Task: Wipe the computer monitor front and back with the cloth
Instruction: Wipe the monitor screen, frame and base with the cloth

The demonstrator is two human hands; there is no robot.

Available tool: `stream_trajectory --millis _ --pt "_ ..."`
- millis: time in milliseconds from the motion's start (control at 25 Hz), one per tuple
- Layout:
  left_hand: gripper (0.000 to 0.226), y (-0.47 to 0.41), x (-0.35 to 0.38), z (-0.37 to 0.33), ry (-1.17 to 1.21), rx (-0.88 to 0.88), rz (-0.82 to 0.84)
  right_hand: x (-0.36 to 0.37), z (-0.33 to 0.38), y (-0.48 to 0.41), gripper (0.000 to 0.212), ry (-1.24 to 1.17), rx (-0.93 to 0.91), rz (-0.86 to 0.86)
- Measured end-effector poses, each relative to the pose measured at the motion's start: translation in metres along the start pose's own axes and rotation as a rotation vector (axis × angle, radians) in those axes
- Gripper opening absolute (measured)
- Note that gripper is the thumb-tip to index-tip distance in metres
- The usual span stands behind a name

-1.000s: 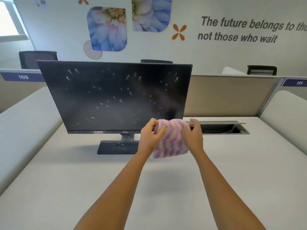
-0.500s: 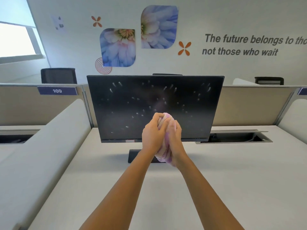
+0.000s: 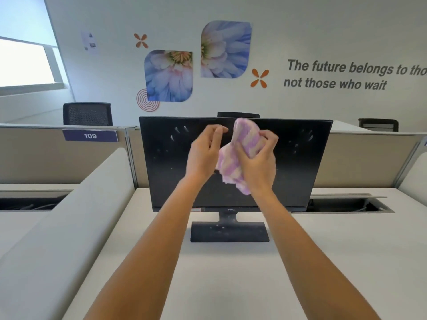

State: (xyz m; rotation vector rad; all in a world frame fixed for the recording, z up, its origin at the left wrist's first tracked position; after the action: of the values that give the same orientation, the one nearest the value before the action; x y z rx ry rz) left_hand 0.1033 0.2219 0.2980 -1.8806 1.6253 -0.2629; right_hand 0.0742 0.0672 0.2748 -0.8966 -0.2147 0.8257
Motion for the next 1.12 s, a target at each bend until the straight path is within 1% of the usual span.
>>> stream_trajectory --millis 80,120,160,240,320,400,520,640,760,840,1040,1120 --pt "0.025 -0.027 -0.02 -0.004 -0.296 0.111 -0.141 -0.006 0.014 -0.037 0.05 0.133 -0.052 -0.076" --pt "0.026 -0.041 -0.024 -0.004 -0.413 0.136 -0.167 -0.005 0.021 -0.055 0.048 0.222 -0.087 -0.106" --pt "0.027 -0.053 -0.025 -0.001 -0.508 0.141 -0.162 -0.002 0.028 -0.07 0.046 0.328 -0.125 -0.118" --pt "0.032 -0.073 -0.017 0.008 -0.646 0.128 -0.109 0.019 0.038 -0.093 0.043 0.517 -0.202 -0.05" --pt "0.036 -0.083 -0.005 0.02 -0.725 0.098 -0.04 0.054 0.044 -0.101 0.039 0.642 -0.332 0.105" --pt "0.039 -0.087 0.003 0.031 -0.763 0.065 -0.007 0.086 0.042 -0.097 0.036 0.736 -0.428 0.268" --pt "0.037 -0.085 0.006 0.038 -0.761 0.071 -0.082 0.107 0.03 -0.093 0.04 0.8 -0.466 0.418" --pt "0.035 -0.083 0.009 0.037 -0.754 0.11 -0.149 0.105 0.024 -0.097 0.045 0.826 -0.504 0.495" --pt "0.034 -0.082 0.009 0.039 -0.732 0.113 -0.177 0.091 0.014 -0.102 0.044 0.818 -0.478 0.521" --pt "0.035 -0.083 0.008 0.04 -0.722 0.099 -0.182 0.071 0.001 -0.109 0.042 0.825 -0.429 0.515" --pt "0.036 -0.084 0.01 0.038 -0.711 0.086 -0.171 -0.004 -0.055 -0.135 0.042 0.866 -0.181 0.464" --pt "0.036 -0.084 0.011 0.037 -0.713 0.084 -0.164 -0.017 -0.063 -0.139 0.043 0.871 -0.111 0.425"
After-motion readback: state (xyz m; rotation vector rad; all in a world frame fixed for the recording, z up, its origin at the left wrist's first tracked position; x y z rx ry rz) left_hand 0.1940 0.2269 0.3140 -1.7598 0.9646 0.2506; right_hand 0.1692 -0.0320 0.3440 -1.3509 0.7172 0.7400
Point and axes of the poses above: each hand's wrist, its own y-axis away from the middle knuckle, its own x-axis out of the palm, z = x × y, the point moved 8 cm from there along -y, towards the middle knuckle, and after that the axes turned 7 degrees about -x, right-handed, at the moved point
